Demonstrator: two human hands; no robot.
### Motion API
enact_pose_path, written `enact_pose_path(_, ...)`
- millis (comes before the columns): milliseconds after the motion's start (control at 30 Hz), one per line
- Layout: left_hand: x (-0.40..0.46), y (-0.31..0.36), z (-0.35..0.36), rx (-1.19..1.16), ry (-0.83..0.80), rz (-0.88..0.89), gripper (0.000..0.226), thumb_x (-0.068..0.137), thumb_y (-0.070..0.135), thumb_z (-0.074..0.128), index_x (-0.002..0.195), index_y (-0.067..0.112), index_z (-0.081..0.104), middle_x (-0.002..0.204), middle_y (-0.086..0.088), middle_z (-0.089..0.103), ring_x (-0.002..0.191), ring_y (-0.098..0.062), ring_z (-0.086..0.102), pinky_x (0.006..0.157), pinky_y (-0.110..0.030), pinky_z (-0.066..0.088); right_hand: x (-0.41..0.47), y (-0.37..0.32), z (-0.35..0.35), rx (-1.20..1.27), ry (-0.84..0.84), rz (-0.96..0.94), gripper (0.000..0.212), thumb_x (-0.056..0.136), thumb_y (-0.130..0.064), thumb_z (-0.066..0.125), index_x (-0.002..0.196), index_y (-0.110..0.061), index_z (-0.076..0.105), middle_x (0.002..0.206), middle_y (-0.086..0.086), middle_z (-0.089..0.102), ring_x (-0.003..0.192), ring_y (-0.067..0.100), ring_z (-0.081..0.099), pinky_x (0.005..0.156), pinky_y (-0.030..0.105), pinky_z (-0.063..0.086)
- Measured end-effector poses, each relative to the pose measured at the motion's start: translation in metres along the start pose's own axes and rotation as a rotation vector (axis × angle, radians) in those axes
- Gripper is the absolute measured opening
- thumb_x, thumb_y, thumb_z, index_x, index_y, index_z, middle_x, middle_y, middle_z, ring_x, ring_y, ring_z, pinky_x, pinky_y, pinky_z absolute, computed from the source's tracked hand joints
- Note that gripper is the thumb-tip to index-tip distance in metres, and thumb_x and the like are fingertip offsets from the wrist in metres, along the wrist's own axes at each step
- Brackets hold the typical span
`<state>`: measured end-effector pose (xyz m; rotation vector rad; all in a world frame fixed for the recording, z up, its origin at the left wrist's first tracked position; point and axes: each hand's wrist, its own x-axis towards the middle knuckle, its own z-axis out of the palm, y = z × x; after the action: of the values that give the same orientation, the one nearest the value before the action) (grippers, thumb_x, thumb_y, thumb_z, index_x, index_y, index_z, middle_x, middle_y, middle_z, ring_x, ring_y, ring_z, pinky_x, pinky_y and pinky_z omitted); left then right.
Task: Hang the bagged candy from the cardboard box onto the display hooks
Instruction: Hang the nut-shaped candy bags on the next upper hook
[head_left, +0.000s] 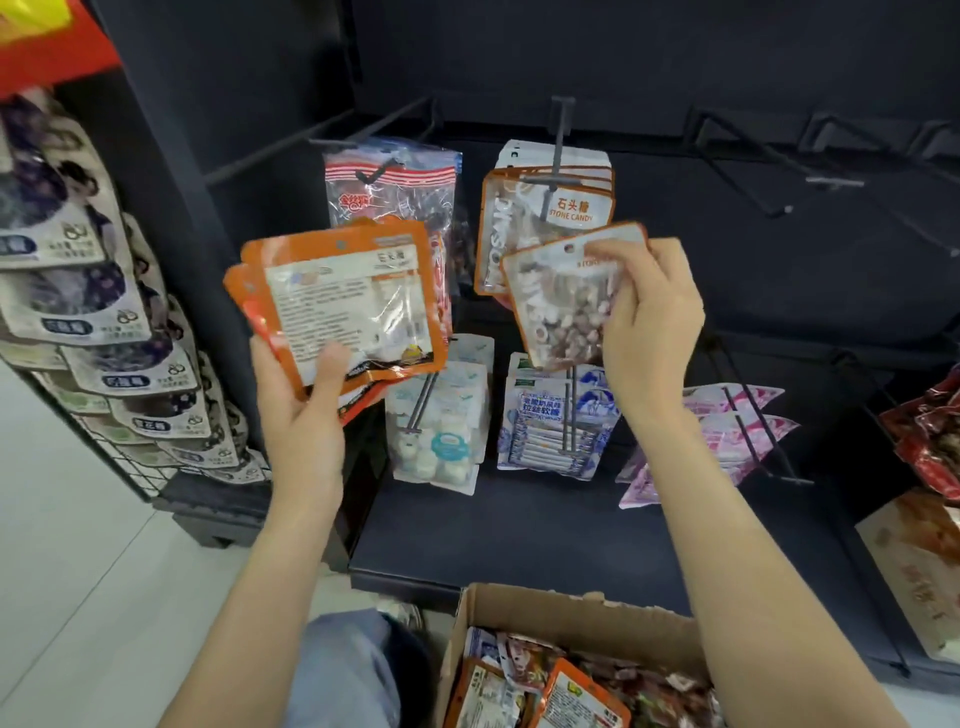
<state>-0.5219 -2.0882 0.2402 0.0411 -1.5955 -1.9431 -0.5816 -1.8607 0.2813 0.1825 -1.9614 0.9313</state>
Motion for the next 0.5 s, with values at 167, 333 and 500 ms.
enact_pose_path(167,0.002,0.004,-0.004,-0.068,-0.054,-0.083,0.041,0.097,0.014,0.051,0.131,0.035,0.043,0.131,0.01,0.058,0.122,-0.022,0.055,0.092,-0.056,0.049,0.012,-0.008,0.013,0.07,-0.069,-0.119,0.019,0.09,-0.015,0.06,0.107,-0.013,0.068,0.098,0.008,0.055,0.075,0.01,0.048,0.063,0.013,0.039)
enact_pose_path(333,-0.006,-0.004,0.009,-0.085,-0.112,-0.176,0.038,0.094,0.017,0.052,0.128,0.035,0.046,0.124,0.012,0.062,0.116,-0.02,0.059,0.09,-0.052,0.052,0.016,-0.005,0.027,0.054,-0.066,-0.049,0.026,0.087,-0.014,0.064,0.114,-0.016,0.066,0.099,0.008,0.053,0.079,0.009,0.046,0.067,0.011,0.039)
enact_pose_path(500,-0.008,-0.005,0.027,-0.071,-0.165,-0.201,0.039,0.092,0.019,0.055,0.126,0.036,0.047,0.123,0.011,0.063,0.113,-0.012,0.061,0.097,-0.051,0.048,0.029,0.006,0.042,-0.11,-0.07,-0.016,0.03,0.087,-0.018,0.063,0.117,-0.024,0.065,0.099,0.004,0.051,0.073,0.006,0.045,0.064,0.017,0.039)
